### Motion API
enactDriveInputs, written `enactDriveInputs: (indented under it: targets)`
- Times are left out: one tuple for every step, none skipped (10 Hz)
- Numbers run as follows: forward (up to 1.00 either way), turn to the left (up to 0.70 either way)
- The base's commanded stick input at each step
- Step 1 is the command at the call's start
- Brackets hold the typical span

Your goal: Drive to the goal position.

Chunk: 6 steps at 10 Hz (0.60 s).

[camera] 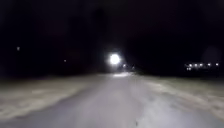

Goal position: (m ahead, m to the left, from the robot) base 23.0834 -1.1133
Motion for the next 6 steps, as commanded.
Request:
enactDriveInputs:
  targets:
    - [1.00, 0.40]
    - [1.00, 0.30]
    - [1.00, 0.20]
    - [1.00, 0.10]
    - [1.00, 0.00]
    - [1.00, 0.02]
